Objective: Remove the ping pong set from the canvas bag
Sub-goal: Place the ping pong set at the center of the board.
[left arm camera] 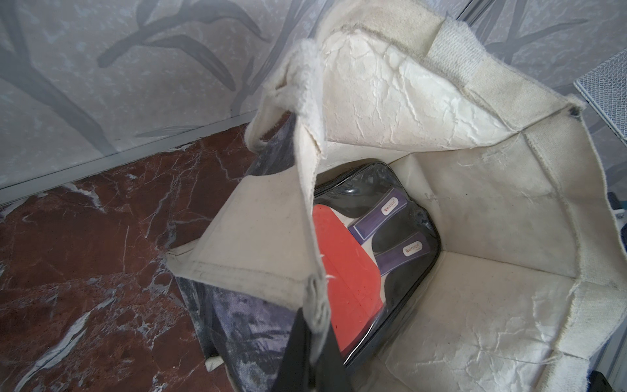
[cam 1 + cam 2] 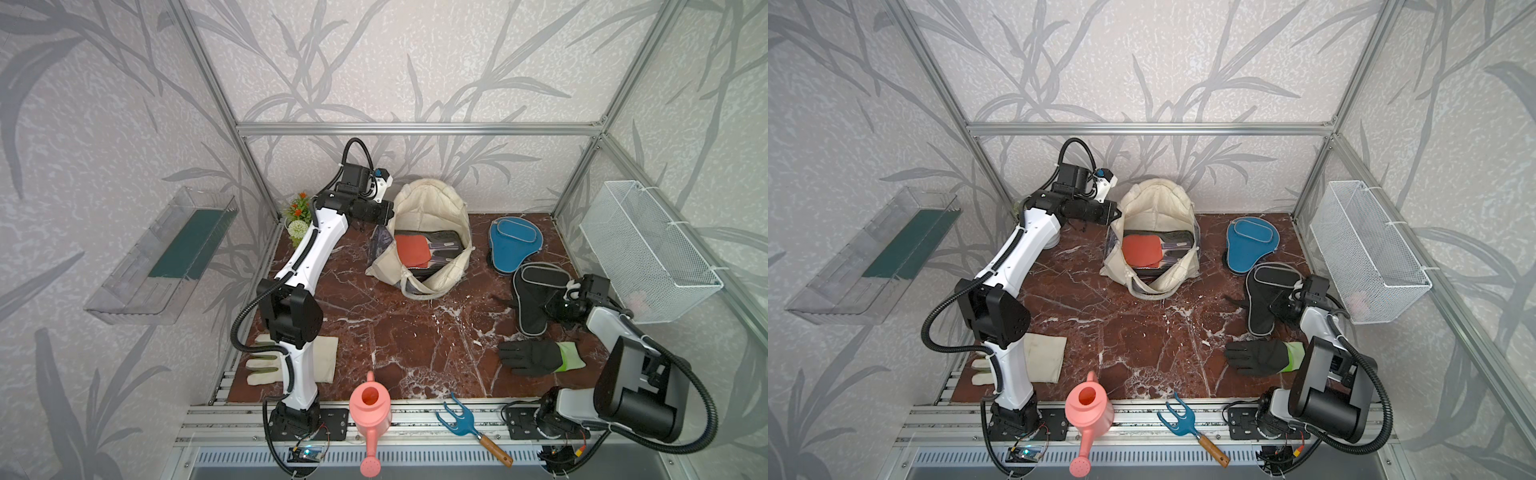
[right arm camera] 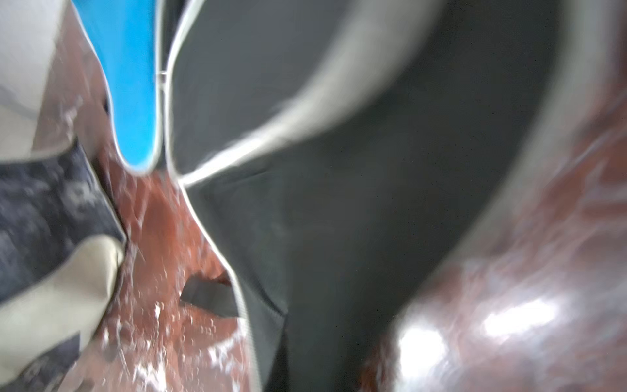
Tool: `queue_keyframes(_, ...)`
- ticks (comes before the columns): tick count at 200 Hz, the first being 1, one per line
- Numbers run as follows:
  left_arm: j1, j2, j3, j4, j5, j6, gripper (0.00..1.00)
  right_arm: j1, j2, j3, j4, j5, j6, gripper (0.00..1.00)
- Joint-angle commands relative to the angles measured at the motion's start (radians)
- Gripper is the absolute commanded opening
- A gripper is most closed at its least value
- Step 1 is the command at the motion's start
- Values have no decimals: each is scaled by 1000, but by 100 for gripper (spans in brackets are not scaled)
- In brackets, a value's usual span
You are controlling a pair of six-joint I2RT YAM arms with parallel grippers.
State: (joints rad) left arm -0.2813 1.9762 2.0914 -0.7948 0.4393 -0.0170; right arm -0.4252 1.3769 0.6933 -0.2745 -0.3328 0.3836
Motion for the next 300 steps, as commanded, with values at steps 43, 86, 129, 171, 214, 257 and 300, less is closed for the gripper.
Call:
queue_keyframes(43,-1,-13,19,-24,24,19,0,5,30,18,-116,146,-47,0)
queue_keyframes(86,-1,-19,19,-31,29,22,0,7,53,24,-122,158,-52,41)
queue_keyframes(129,-1,-24,17,-29,30,26,0,17,-32,33,-178,213,-71,68)
queue_keyframes(171,-1,-31,6,-28,38,26,0,55,-147,15,-245,256,-80,91)
queue_keyframes(214,-1,-56,-31,-10,38,25,0,100,-296,-26,-329,277,-67,99)
queue_keyframes(257,-1,-77,-59,10,47,20,0,225,-420,-27,-398,326,-22,99)
queue_keyframes(300,-2,-89,-84,27,55,15,0,450,-414,72,-453,420,-2,99)
